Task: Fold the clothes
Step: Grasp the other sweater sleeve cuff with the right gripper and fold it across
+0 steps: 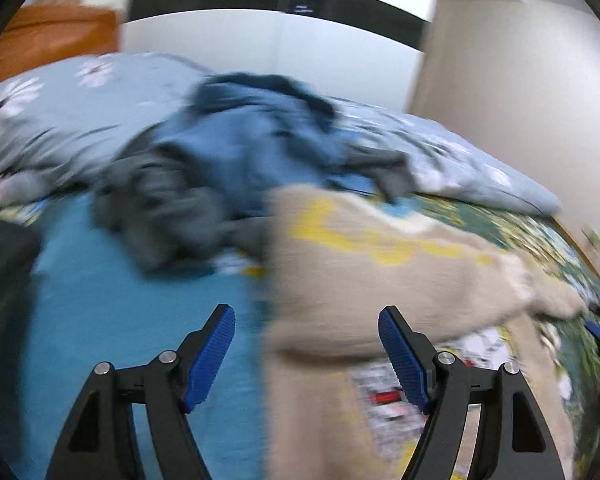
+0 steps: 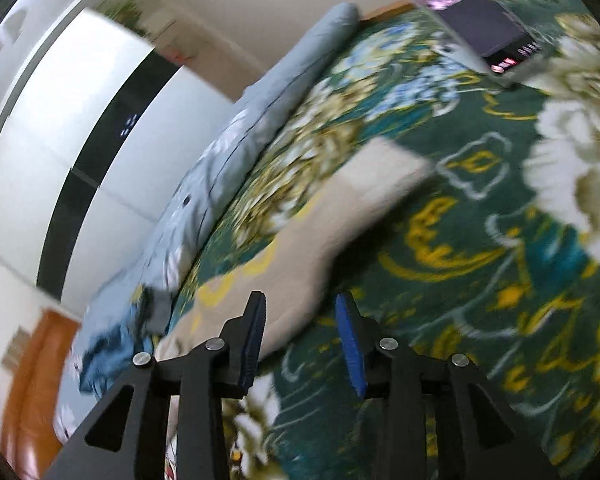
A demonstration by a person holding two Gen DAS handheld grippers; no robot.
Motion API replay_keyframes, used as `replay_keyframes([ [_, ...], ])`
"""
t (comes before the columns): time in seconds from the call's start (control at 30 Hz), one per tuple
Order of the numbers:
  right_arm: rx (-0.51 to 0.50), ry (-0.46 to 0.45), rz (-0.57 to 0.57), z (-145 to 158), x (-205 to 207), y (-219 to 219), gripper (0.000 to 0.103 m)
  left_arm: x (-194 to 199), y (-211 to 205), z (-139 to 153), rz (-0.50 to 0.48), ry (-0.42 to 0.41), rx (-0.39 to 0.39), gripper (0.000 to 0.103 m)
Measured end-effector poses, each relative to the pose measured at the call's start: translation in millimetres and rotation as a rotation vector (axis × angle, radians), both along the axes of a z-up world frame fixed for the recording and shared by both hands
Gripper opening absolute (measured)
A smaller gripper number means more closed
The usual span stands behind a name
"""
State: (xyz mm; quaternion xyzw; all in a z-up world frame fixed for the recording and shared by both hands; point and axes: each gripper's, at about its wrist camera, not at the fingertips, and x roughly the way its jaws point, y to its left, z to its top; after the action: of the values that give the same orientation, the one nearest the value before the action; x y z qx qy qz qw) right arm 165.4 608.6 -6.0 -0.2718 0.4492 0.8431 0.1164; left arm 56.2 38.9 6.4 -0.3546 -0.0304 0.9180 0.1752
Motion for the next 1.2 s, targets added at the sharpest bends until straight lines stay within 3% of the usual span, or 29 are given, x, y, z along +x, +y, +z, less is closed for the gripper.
replay_keyframes([
  [0.13, -0.058, -0.004, -0.015, -11.5, -9.6, 14.3, 0.044, -11.4, 43.5, -8.6, -0.121, -0.025, -0.022, 0.078],
  [0.27, -0.086, -0.001, -0.042, -18.3, -23.7, 29.3, 0.044, -35.8, 64.9, -30.9, -0.105, -0.115, -0.100, 0.078],
  [0.47, -0.064, -0.029, -0.065, -15.7, -40.6, 43.1, 0.043, -35.0, 62.0, -27.9, -0.114, -0.119, -0.060, 0.080],
  [0.5, -0.051, -0.043, -0.065, -13.3, -43.4, 42.9, 0.042, -32.7, 56.9, -26.6, -0.118, -0.115, -0.047, 0.080],
  [0.57, -0.029, -0.048, -0.052, -7.8, -46.8, 40.8, 0.015, -27.6, 46.0, -23.7, -0.118, -0.104, -0.030, 0.080],
  [0.67, 0.034, -0.002, -0.024, 13.5, -47.2, 28.2, 0.011, -20.7, 25.7, -20.6, -0.086, -0.090, -0.021, 0.080],
  [0.83, 0.188, 0.122, 0.095, 77.1, -55.5, -24.0, 0.010, -16.1, -10.9, -19.7, -0.020, -0.093, 0.025, 0.080],
  [1.0, 0.292, 0.255, 0.276, 130.8, -69.2, -103.1, 0.010, -14.5, -35.1, -19.0, 0.034, -0.105, 0.058, 0.080],
  [1.13, 0.352, 0.308, 0.458, 146.6, -88.9, -183.3, 0.010, -11.5, -46.7, -17.6, 0.061, -0.112, 0.087, 0.080],
  [1.2, 0.372, 0.282, 0.529, 133.7, -96.5, -218.7, 0.010, -7.6, -53.9, -16.0, 0.069, -0.103, 0.103, 0.080],
])
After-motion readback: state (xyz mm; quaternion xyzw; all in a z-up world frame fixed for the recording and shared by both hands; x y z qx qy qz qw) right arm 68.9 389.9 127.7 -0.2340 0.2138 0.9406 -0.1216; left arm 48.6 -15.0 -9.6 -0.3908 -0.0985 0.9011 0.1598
